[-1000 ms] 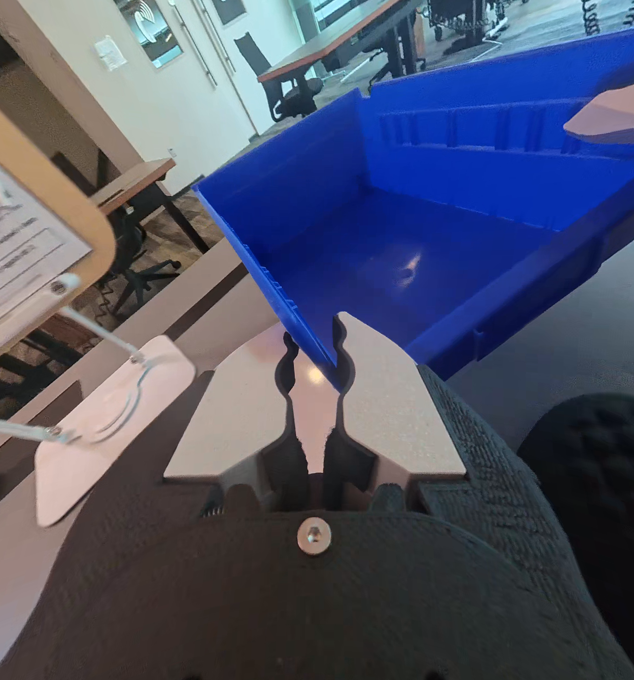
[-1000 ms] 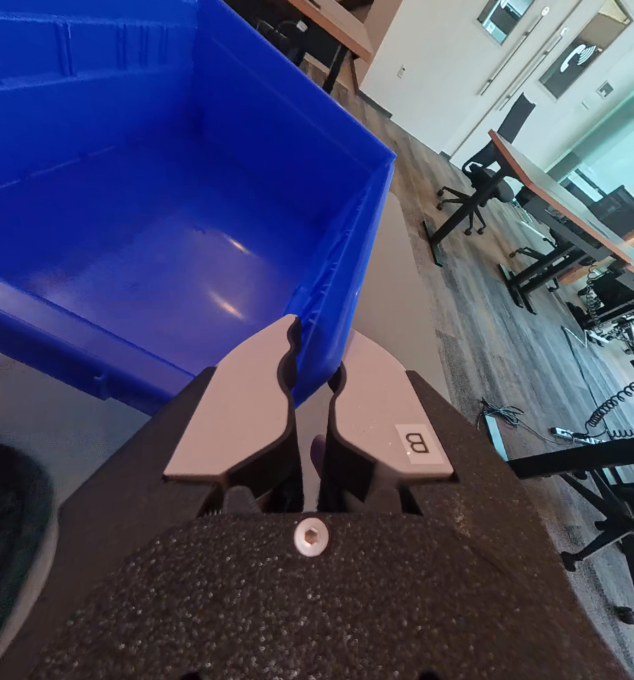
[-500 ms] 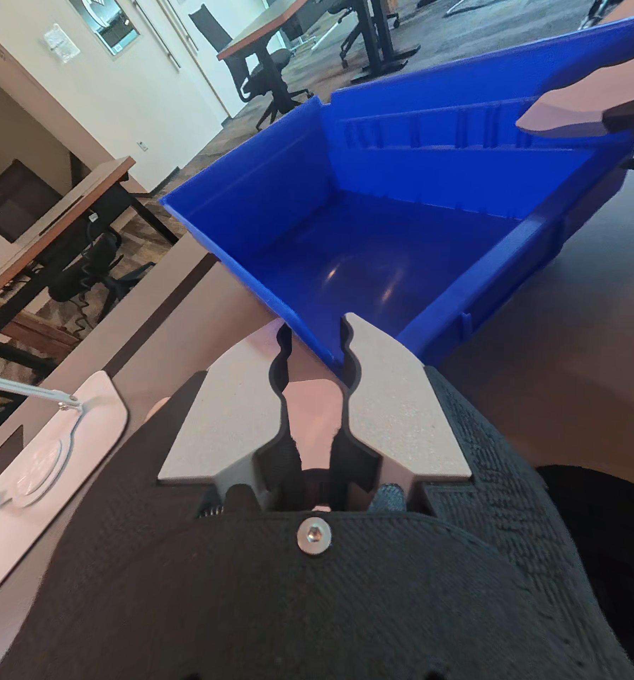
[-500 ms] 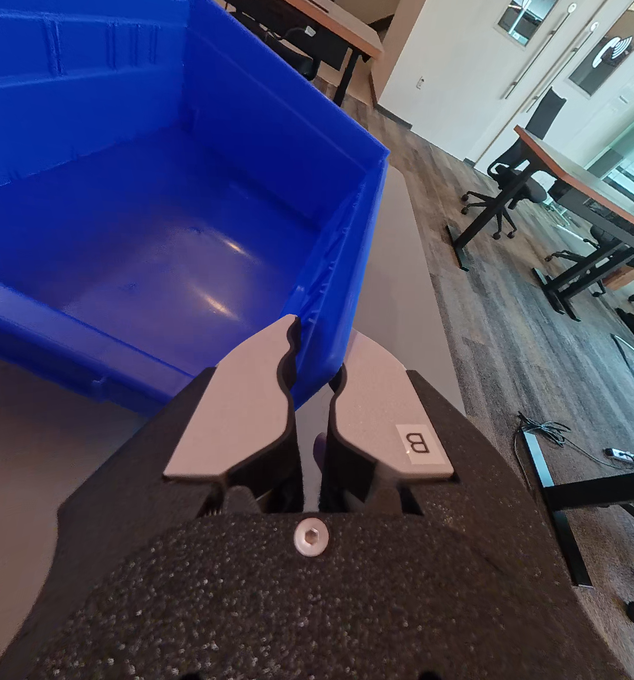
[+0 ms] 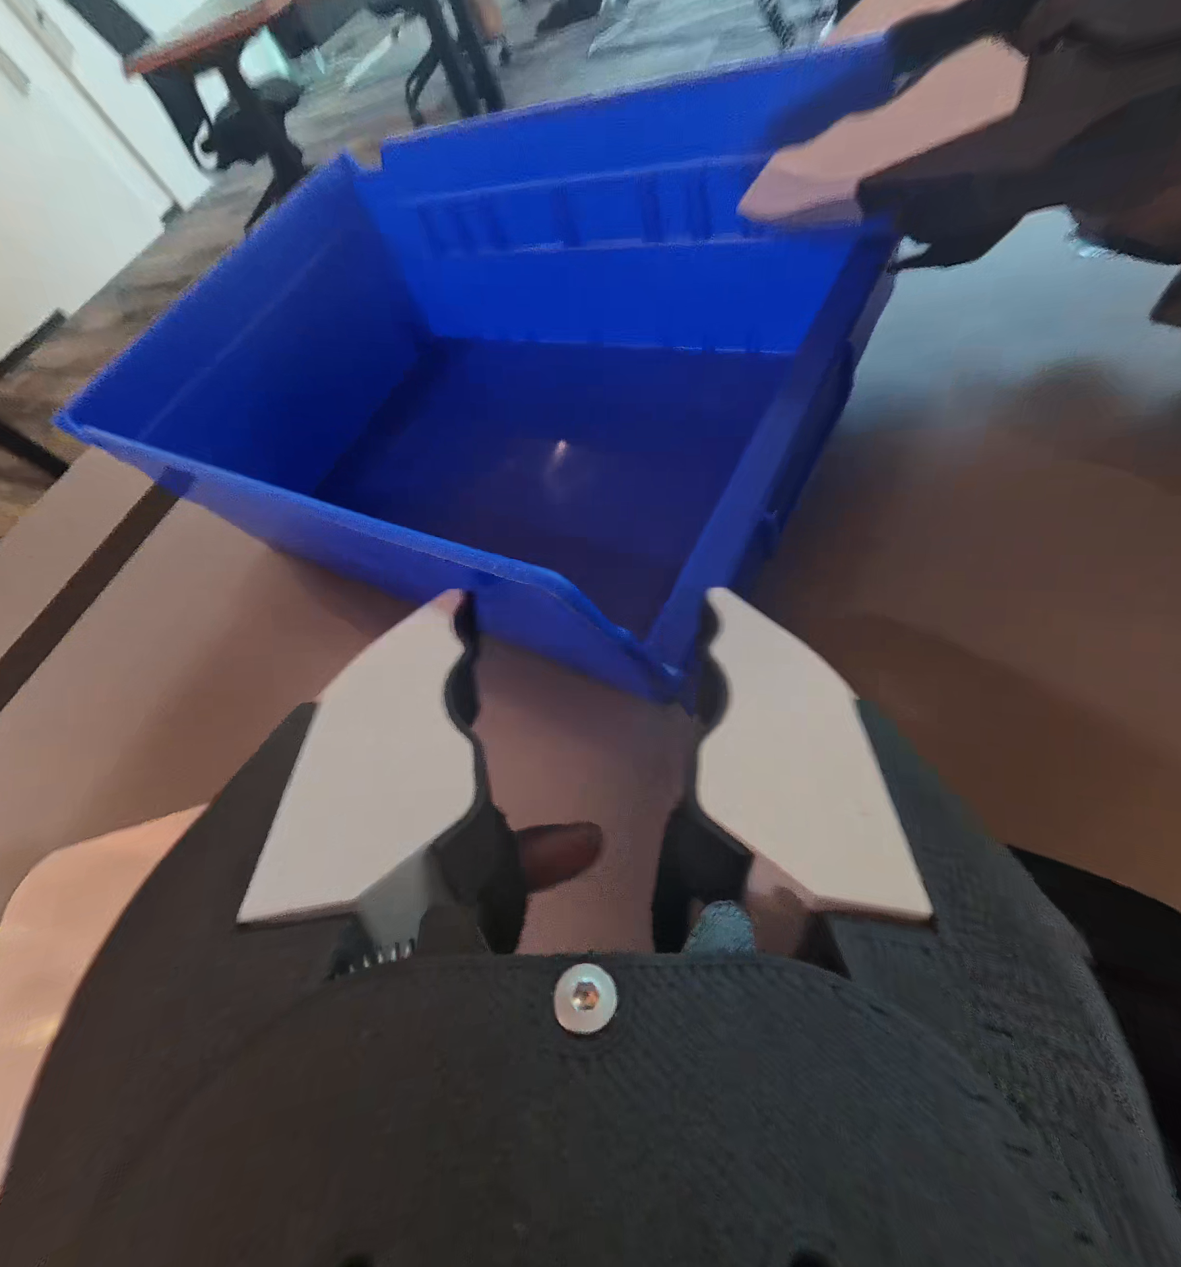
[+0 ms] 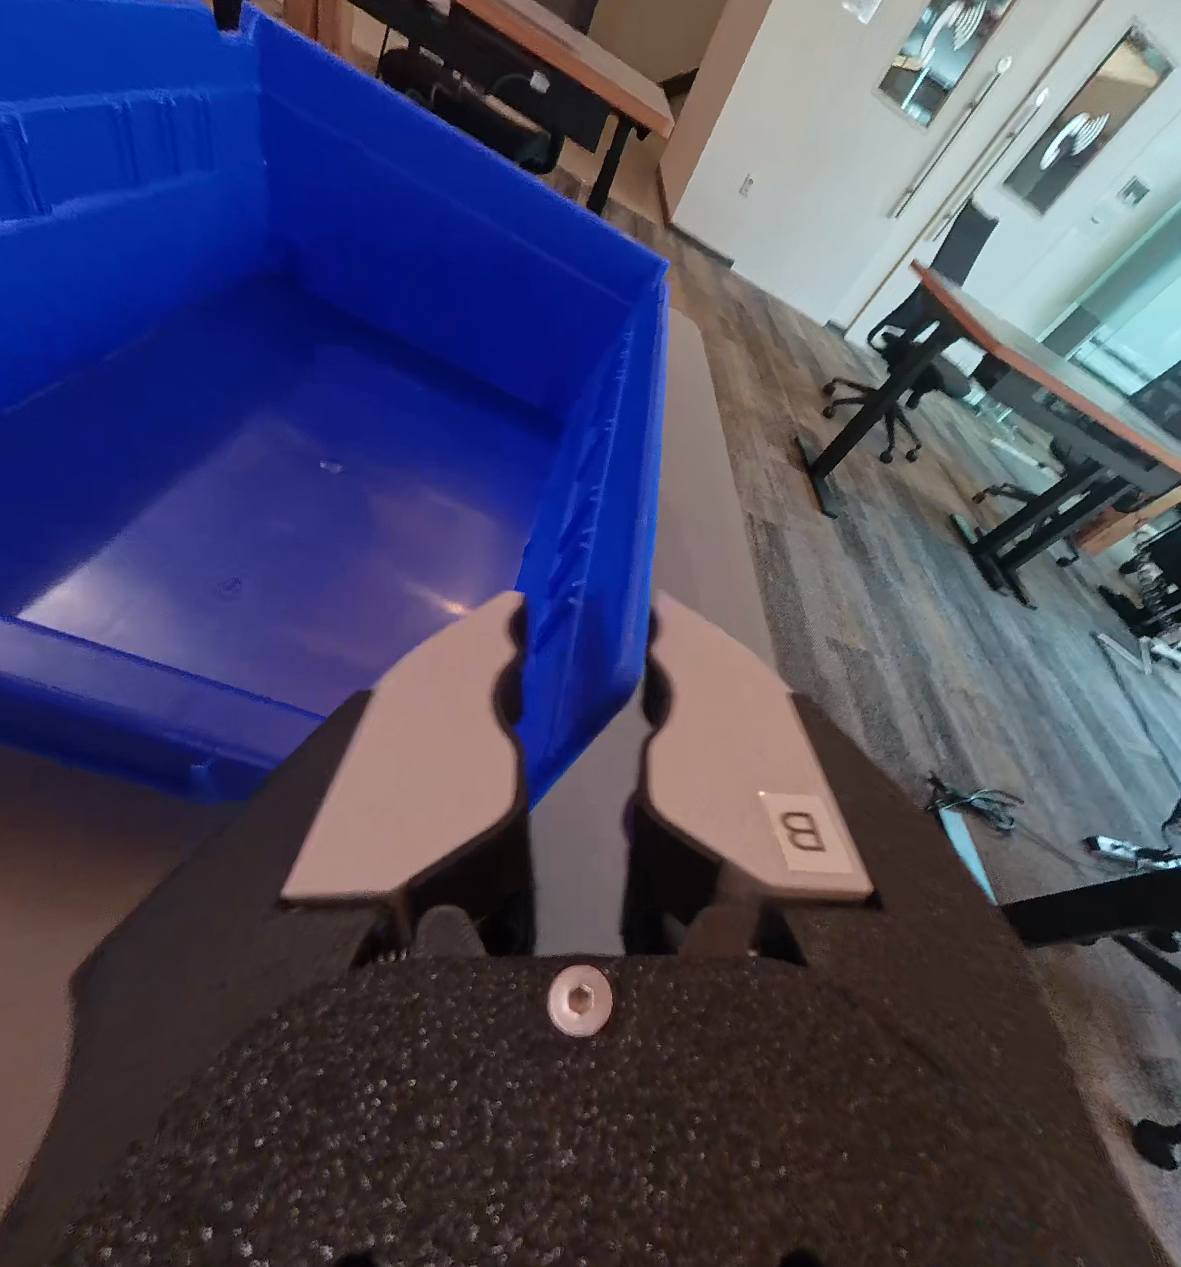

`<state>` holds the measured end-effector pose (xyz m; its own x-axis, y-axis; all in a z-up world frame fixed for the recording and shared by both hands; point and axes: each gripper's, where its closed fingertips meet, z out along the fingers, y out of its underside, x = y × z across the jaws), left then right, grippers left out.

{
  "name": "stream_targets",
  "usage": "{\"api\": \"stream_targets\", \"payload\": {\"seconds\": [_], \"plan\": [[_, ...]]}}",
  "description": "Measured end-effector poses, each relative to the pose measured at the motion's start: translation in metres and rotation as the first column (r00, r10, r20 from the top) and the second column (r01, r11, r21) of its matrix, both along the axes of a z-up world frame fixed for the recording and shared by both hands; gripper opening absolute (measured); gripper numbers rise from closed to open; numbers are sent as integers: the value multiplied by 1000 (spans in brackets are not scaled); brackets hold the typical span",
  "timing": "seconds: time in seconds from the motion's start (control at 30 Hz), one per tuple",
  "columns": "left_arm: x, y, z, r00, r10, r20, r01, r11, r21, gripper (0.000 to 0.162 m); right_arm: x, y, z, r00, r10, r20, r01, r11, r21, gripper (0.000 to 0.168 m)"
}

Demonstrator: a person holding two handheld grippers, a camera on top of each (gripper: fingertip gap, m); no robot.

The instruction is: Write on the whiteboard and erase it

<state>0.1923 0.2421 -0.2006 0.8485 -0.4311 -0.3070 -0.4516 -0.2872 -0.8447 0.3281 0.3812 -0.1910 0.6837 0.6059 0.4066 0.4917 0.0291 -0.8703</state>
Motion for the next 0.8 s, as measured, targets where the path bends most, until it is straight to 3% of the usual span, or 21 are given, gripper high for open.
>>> {"api": "stream_targets", "payload": {"seconds": [0.03,0.1,0.17,0.23,0.33,0.4,0.47,0.6,0.7,0.8], "plan": [[-2,-3,7,1000,-8,12,7,999,41,78,4,1,6,1000,-16,-15,16,999,33,51],[-12,-14,23,999,-22,41,18,995,99,96,11,-4,22,996,-50,-70,56,995,81,75],[-27,-34,41,997,-37,74,27,991,127,97,18,-14,41,986,-87,-145,102,990,101,93],[-46,-61,57,992,-65,111,48,987,153,98,19,-32,63,968,-107,-226,134,985,107,101],[-91,-108,63,991,-33,127,15,990,141,93,-8,-75,102,948,-22,-317,79,982,170,94],[-127,-138,51,996,34,83,-40,997,70,87,-54,-112,119,937,159,-310,-96,973,207,87],[-163,-170,41,993,107,52,-108,994,6,88,-109,-146,119,905,315,-287,-296,949,109,91],[-232,-236,54,967,250,43,-250,968,-20,88,-215,-222,104,727,612,-312,-660,748,-70,104],[-297,-291,79,906,423,13,-423,906,13,88,-270,-259,102,606,719,-342,-782,618,-86,101],[-364,-355,94,782,621,-53,-621,784,23,87,-308,-266,100,585,755,-297,-799,600,-48,96]]}}
